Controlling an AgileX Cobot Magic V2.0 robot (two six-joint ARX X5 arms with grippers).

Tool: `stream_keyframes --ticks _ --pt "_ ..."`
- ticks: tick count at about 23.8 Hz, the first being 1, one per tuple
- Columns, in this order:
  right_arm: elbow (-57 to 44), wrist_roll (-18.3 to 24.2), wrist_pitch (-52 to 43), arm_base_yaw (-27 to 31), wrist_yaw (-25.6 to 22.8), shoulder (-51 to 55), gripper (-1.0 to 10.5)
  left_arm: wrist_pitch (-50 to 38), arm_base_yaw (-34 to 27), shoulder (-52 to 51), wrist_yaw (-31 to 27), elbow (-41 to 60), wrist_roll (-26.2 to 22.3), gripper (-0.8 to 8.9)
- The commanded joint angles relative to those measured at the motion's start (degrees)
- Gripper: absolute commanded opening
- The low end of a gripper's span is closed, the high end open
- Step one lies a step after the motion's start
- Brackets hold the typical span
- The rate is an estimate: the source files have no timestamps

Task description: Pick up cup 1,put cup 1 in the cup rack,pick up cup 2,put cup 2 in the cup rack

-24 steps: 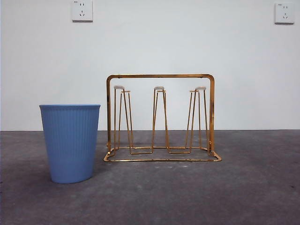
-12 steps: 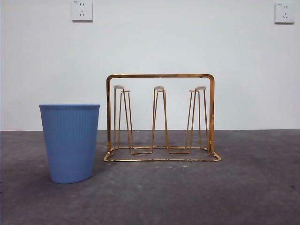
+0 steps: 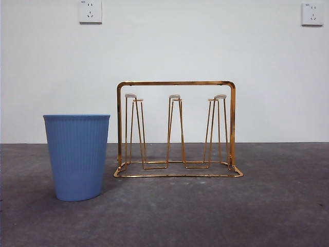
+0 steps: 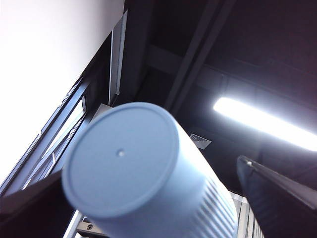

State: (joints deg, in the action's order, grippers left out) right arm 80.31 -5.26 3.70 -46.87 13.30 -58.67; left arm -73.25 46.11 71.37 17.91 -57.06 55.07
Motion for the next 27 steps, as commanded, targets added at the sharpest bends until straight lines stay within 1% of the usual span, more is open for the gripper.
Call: stream_keyframes --ticks 1,5,6,7,10,15,21,22,24,27 --pt "-0.11 0.44 -0.81 -0.09 -0.28 0.17 -0.1 -0.55 -0.04 0.02 -1.09 -0.15 -0.90 4.04" --pt "-0.11 0.48 -0.76 -0.09 -0.28 0.07 -0.1 -0.52 -0.04 0.02 -1.42 -0.15 -0.90 3.83" --pt "-0.11 0.59 -0.76 -0.09 -0.28 0.00 -0.1 -0.52 -0.04 0.02 -1.42 -0.15 -0.90 3.44" --pt "-0.11 0.76 -0.74 -0.09 -0.28 -0.02 -0.1 -0.52 -0.04 0.02 -1.44 -0.15 -0.90 2.74" --pt "-0.11 0.81 -0.74 -0.09 -0.31 -0.09 -0.1 -0.55 -0.04 0.00 -1.44 -0.15 -0.85 1.20" --pt "-0.11 0.79 -0.50 -0.09 -0.26 -0.09 -0.1 -0.52 -0.04 0.00 -1.44 -0.15 -0.66 -0.06" --pt "-0.11 0.79 2.89 -0.07 -0.26 0.02 0.1 -0.52 -0.04 0.00 -1.46 -0.15 -0.68 -0.08" --pt "-0.11 0.81 3.45 -0.04 -0.26 0.11 0.3 -0.52 -0.04 0.00 -1.44 -0.15 -0.70 -0.08" --pt "-0.11 0.83 4.46 -0.04 -0.28 0.98 1.3 -0.44 -0.04 0.00 -1.40 -0.13 -0.70 -0.08" --pt "-0.11 1.20 7.61 -0.04 -0.87 3.56 1.4 0.33 -0.04 -0.02 -1.36 -0.15 -0.96 -0.07"
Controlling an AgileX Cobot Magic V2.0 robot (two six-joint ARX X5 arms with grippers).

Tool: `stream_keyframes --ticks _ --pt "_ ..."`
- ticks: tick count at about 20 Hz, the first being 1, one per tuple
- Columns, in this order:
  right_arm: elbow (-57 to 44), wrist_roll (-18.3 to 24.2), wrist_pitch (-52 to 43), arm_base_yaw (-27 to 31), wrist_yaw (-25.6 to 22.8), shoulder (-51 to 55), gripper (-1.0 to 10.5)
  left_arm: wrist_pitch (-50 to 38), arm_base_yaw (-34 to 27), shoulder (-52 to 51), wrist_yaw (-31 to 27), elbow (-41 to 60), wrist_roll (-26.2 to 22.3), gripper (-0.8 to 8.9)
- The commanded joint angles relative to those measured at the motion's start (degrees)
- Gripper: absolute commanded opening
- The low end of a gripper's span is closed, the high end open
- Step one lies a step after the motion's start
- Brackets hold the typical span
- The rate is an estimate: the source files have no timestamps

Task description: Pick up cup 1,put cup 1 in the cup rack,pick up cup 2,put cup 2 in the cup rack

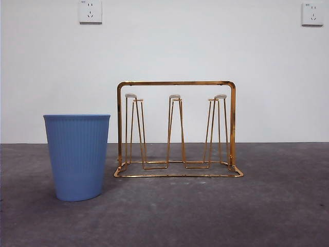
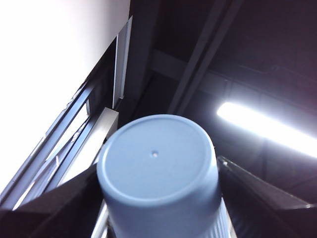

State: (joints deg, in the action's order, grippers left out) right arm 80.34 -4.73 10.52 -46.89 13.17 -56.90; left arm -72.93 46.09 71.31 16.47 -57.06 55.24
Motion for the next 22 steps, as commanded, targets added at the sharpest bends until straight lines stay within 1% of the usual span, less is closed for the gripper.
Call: stream_keyframes --ticks 1,4,6,7,8,11,12,13,15,17,20,22 --pt "-0.13 1.57 2.99 -0.02 -1.92 3.13 1.4 0.37 -0.02 0.04 0.17 -0.15 -1.44 -0.07" --pt "-0.13 4.02 11.61 -0.02 -6.27 7.21 1.4 2.95 -0.02 0.04 0.52 -0.15 -2.78 -0.07" --pt "-0.13 5.38 20.02 -0.02 -10.73 10.62 1.4 6.64 -0.02 -0.09 2.10 -0.15 -5.01 -0.07" --pt "-0.13 5.66 24.48 -0.02 -13.49 12.17 1.3 9.49 -0.02 -0.26 2.58 -0.15 -6.34 -0.07" --pt "-0.13 6.29 28.87 -0.02 -15.93 14.12 1.3 13.07 -0.02 -0.52 2.95 -0.15 -8.79 -0.07" --pt "-0.13 6.88 38.03 -0.02 -17.79 19.12 1.3 27.19 0.13 -0.74 2.71 -0.61 -15.74 -0.06" --pt "-0.13 6.62 39.87 -0.02 -18.14 20.52 1.3 33.40 0.39 -0.74 1.16 -1.31 -19.26 -0.06" --pt "-0.13 6.38 41.42 -0.02 -18.43 21.68 1.3 40.83 0.96 -0.70 -1.40 -2.58 -23.96 -0.06" --pt "-0.13 6.34 43.98 -0.02 -20.37 23.34 1.3 54.58 2.82 -0.24 -8.92 -6.05 -33.55 -0.07" --pt "-0.13 6.34 45.90 -0.02 -21.59 23.89 1.3 60.76 4.09 0.63 -12.92 -8.81 -39.30 -0.07" --pt "-0.13 6.25 48.92 -0.02 -22.38 23.93 1.3 66.38 5.49 2.95 -17.05 -12.85 -44.61 -0.07" --pt "-0.13 6.25 50.58 -0.02 -23.28 23.91 1.3 69.22 6.21 4.92 -19.43 -15.26 -47.19 -0.07"
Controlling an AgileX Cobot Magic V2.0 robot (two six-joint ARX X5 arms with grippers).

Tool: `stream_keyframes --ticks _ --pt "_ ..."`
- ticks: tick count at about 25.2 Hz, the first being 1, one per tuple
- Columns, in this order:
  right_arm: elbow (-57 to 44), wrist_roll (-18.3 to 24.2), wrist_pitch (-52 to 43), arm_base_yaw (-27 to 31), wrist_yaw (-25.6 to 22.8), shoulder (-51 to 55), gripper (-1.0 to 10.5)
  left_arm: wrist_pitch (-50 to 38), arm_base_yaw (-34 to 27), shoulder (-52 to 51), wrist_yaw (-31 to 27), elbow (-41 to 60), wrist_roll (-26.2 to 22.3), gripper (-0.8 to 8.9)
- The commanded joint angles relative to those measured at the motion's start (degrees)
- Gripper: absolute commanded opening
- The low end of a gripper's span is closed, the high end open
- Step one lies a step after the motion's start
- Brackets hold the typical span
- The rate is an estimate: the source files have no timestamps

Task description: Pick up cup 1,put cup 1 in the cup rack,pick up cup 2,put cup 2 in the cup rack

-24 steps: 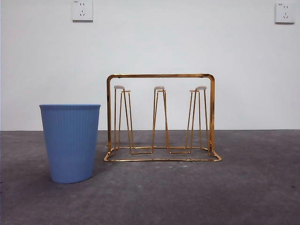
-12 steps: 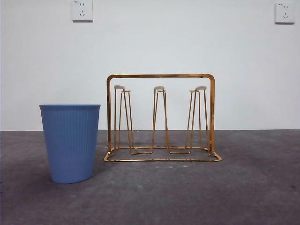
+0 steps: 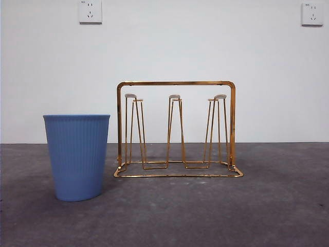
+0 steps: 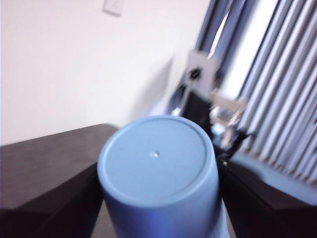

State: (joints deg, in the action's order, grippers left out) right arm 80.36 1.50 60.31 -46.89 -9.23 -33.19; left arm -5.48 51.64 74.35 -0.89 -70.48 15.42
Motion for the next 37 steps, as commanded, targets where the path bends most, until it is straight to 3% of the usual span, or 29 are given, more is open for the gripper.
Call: stream_keyframes --ticks 1,9,37 --pt "-0.15 0.02 1.46 -0.02 -1.31 0.20 1.2 2.89 1.05 3.15 -3.17 -2.97 -8.66 -0.07" --pt "-0.13 -0.46 4.90 -0.02 -2.82 0.22 1.2 4.39 1.57 13.18 -7.76 -7.17 -12.85 -0.07" --pt "-0.13 -2.03 7.26 -0.02 -4.55 0.22 1.2 -3.43 -3.50 27.15 -9.64 -7.43 -12.92 -0.07"
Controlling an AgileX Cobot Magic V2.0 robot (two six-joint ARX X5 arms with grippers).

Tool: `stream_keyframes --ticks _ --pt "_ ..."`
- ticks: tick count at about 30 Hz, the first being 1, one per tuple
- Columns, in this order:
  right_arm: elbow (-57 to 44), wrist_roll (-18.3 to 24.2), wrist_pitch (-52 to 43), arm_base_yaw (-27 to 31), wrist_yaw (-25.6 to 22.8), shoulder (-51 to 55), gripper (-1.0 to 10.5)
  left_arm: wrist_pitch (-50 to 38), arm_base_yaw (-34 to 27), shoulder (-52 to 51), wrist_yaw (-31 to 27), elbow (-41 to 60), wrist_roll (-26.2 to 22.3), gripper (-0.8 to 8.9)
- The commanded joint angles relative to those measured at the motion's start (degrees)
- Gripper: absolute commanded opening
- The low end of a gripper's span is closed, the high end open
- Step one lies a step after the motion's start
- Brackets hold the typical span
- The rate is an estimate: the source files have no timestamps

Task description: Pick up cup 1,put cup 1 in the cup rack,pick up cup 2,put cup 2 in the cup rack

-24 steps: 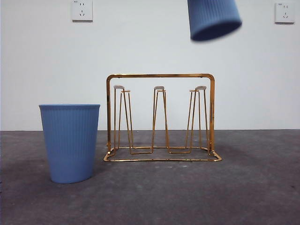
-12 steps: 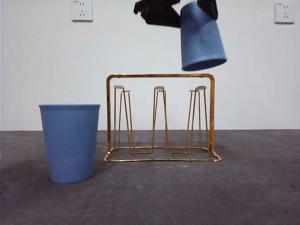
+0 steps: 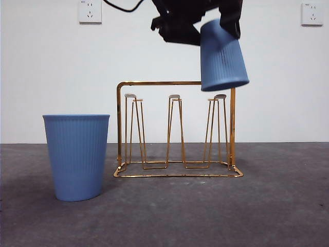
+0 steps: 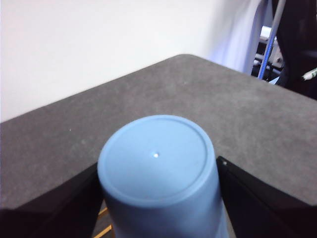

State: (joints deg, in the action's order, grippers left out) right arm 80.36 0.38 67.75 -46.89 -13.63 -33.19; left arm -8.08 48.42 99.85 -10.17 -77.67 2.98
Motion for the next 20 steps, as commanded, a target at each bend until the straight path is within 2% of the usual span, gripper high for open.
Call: stream_keyframes --ticks 1,20 --pt "-0.13 -1.14 -0.20 -0.02 -0.15 0.22 1.2 -0.83 -0.28 2.10 -0.35 -0.24 -0.48 -0.07" --pt "-0.15 -1.66 -0.02 -0.02 -0.15 0.22 1.2 -1.79 -0.90 9.05 -0.37 -0.24 -0.42 -0.07"
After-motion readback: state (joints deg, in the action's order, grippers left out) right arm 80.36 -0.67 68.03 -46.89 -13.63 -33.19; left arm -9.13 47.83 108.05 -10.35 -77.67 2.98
